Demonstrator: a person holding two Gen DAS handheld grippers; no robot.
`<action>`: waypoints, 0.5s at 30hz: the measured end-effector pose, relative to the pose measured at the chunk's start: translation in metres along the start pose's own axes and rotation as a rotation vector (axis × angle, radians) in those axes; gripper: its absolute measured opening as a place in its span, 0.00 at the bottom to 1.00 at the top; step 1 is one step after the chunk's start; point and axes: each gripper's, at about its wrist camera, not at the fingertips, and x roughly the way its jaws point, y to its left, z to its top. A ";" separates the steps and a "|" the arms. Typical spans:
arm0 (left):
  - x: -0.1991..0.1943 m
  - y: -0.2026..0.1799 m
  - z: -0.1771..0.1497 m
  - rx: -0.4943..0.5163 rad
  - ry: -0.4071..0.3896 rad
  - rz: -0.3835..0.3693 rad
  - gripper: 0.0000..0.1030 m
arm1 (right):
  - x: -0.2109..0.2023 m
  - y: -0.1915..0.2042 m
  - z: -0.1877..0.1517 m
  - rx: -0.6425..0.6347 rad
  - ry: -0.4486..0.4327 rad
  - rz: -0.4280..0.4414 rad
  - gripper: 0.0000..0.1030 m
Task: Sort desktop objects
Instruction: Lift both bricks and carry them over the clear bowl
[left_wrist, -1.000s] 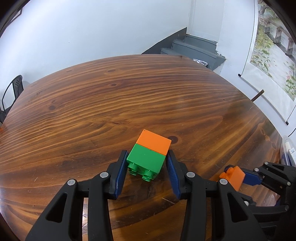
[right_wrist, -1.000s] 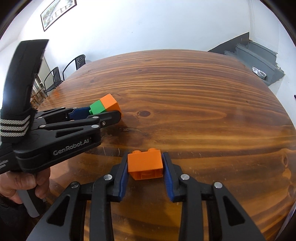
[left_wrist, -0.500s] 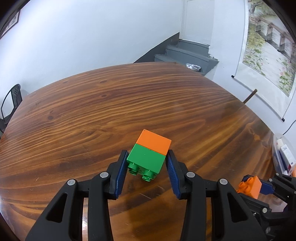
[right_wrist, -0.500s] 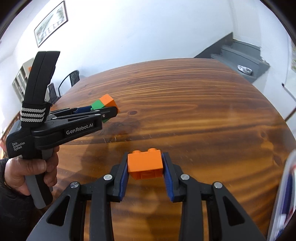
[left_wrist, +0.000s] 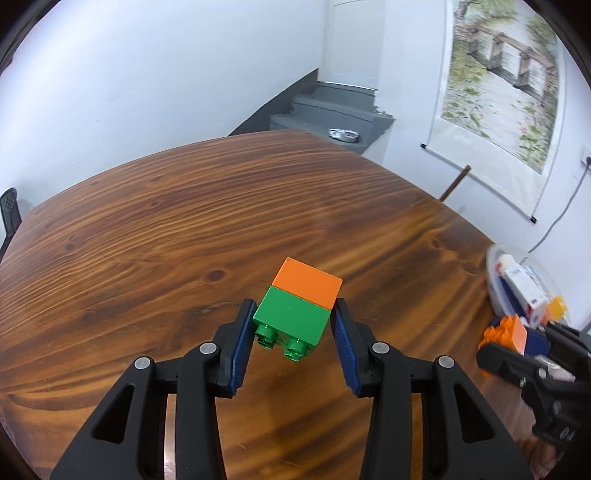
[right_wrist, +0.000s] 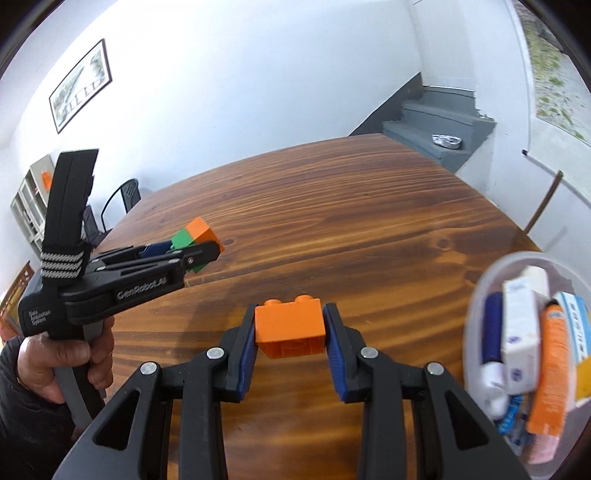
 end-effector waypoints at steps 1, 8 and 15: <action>-0.002 -0.006 -0.001 0.007 0.000 -0.007 0.43 | -0.005 -0.005 -0.001 0.007 -0.007 -0.007 0.36; -0.007 -0.043 -0.005 0.043 0.009 -0.063 0.43 | -0.035 -0.043 -0.002 0.065 -0.067 -0.068 0.36; -0.019 -0.086 -0.003 0.087 -0.004 -0.115 0.43 | -0.067 -0.085 -0.008 0.115 -0.139 -0.139 0.36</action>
